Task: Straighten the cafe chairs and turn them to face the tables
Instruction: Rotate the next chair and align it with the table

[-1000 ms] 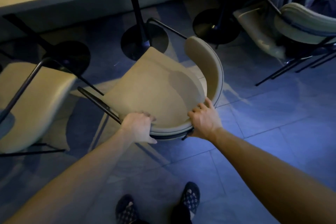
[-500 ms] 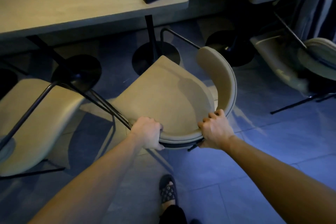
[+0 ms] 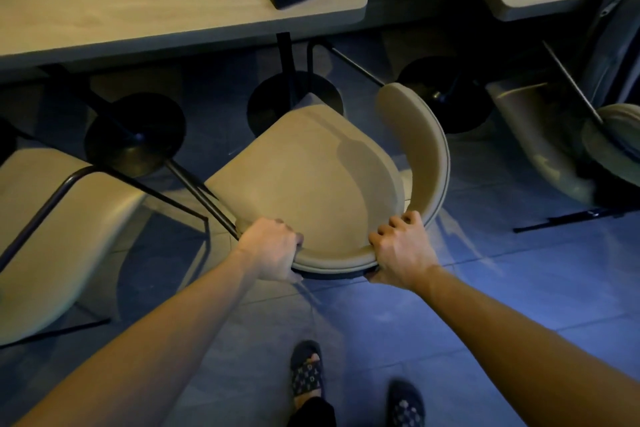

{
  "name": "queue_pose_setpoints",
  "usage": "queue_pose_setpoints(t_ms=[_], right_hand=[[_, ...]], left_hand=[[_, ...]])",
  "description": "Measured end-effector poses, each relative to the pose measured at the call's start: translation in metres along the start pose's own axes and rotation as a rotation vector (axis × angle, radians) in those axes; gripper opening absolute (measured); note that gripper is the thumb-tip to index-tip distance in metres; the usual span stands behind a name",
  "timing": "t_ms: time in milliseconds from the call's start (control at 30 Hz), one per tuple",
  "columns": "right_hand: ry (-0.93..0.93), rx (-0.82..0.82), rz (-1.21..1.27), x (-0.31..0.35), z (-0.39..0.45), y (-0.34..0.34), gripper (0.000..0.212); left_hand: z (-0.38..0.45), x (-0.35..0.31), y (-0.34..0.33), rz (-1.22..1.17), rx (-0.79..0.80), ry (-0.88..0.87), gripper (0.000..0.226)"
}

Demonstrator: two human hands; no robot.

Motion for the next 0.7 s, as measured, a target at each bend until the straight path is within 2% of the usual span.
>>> queue_pose_setpoints(t_ms=[133,267,367,467,700], right_hand=[[-0.004,-0.094,0.029,-0.001,-0.005,0.002,0.077],[0.008,-0.148,0.091,-0.003,-0.011,0.004,0.119],[0.055,-0.145,0.130,-0.008,-0.030,0.002,0.140],[0.144,-0.154,0.107,-0.024,-0.054,0.001,0.142],[0.227,-0.130,-0.004,-0.094,-0.055,0.013,0.141]], left_hand=[[-0.011,-0.001,0.005,0.012,-0.062,0.101,0.101],[-0.032,0.005,0.007,-0.060,-0.114,0.382,0.136],[-0.051,-0.017,0.008,-0.207,-0.176,0.551,0.144],[-0.060,-0.055,0.015,-0.306,-0.253,0.637,0.145],[-0.044,-0.091,0.030,-0.427,-0.185,0.751,0.147]])
Point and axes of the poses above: each hand's wrist, its own z-axis towards the middle knuckle, its own y-axis out of the back of the hand, x = y × z, the point moved 9 cm from there along z, towards the middle knuckle, and after that the axes turned 9 degrees about y, right-handed, at the moved point
